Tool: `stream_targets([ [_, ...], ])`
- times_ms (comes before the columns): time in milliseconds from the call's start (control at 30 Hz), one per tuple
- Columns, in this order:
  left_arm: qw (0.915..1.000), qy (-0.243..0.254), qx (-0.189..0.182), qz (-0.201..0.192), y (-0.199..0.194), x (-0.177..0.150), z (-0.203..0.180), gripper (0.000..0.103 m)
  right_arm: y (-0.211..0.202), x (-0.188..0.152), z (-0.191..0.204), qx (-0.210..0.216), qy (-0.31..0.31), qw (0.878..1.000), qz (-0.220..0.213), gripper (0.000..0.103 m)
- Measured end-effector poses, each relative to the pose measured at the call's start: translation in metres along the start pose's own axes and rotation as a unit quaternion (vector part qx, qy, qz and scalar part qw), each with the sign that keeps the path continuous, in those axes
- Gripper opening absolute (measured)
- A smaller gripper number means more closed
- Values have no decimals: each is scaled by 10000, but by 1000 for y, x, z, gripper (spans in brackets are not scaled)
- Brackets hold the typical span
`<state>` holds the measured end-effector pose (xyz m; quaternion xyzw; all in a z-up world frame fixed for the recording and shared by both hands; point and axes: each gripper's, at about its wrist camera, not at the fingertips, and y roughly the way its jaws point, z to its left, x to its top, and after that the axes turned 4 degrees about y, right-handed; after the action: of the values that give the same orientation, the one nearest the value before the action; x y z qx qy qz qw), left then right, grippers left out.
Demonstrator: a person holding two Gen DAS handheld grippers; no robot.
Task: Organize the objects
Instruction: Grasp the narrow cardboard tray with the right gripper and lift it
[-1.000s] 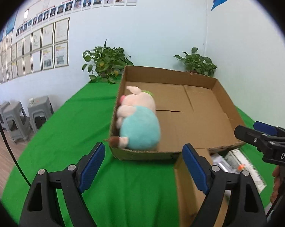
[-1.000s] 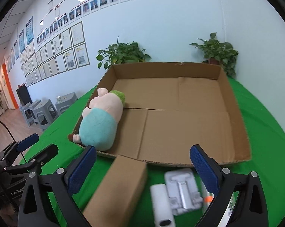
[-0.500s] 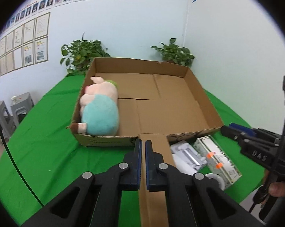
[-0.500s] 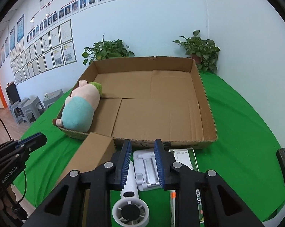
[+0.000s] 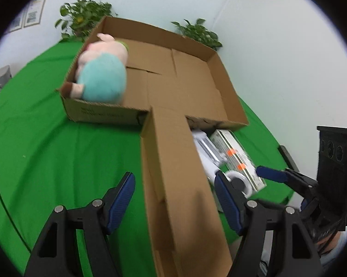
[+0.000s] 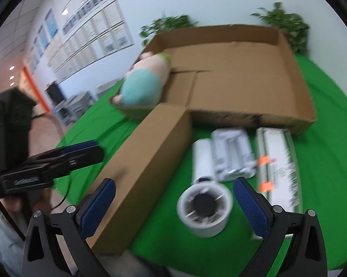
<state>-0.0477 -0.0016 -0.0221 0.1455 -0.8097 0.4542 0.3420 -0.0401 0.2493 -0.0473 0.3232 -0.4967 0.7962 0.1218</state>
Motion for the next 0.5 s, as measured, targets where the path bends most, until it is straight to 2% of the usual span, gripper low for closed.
stream_targets([
  [33,9998,-37,-191,15,0,-2,-2,69,1,-4,4,115,-36,9999,65,103],
  [100,9986,-25,-529,13,0,-4,-11,61,5,-11,10,374,-77,9991,198,103],
  [167,9966,145,-809,46,2,-5,-25,57,8,-17,15,489,-118,9983,295,103],
  [267,9942,369,-1003,134,9,-6,-40,57,8,-23,16,522,-133,9980,326,103],
  [333,9954,449,-840,145,9,-5,-45,57,7,-24,14,478,-60,9983,324,103],
  [433,9987,325,-347,-162,-4,0,-36,58,4,-26,7,416,41,9986,326,103],
  [500,9995,159,131,-226,-8,0,-20,68,6,-28,3,414,107,9984,363,103],
])
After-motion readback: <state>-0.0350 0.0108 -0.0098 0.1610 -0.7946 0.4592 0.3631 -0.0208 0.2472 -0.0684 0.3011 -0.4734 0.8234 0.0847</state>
